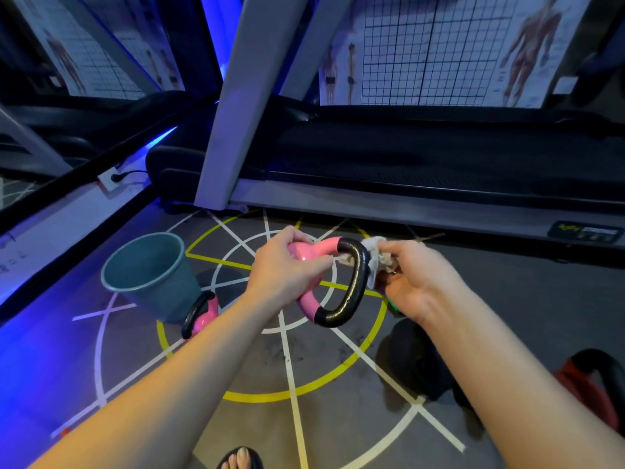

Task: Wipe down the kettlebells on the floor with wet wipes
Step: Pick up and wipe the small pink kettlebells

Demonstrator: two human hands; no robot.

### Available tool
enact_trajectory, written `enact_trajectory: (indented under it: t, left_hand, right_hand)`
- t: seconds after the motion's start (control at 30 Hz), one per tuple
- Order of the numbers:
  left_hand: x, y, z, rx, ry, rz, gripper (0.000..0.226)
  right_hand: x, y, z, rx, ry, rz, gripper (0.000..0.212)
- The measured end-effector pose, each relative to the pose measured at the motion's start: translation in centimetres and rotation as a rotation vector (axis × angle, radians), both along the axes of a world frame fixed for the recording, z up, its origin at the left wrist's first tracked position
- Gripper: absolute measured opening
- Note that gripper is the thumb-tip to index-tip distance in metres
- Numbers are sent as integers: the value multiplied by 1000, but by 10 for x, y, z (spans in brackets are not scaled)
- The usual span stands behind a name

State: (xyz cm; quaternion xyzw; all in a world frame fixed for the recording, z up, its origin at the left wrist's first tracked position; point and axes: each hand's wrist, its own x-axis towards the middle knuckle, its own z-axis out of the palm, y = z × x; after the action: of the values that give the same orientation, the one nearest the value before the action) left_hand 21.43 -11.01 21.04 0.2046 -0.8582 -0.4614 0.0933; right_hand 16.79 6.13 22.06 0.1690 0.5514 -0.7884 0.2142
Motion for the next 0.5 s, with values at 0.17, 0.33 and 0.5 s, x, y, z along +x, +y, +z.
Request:
enact_trajectory:
  t: [0.17, 0.33, 0.5]
  left_hand:
    - [3, 1, 4, -379, 1, -52, 36]
    - [7, 2, 6, -414, 14, -6, 37]
    - [4, -8, 5, -463, -26, -2, 39]
  right_hand:
    - [5, -1, 2, 342, 729, -115, 19]
    - [13, -18, -36, 790, 1117, 320, 26]
    - [12, -12, -25, 835, 1072, 518, 28]
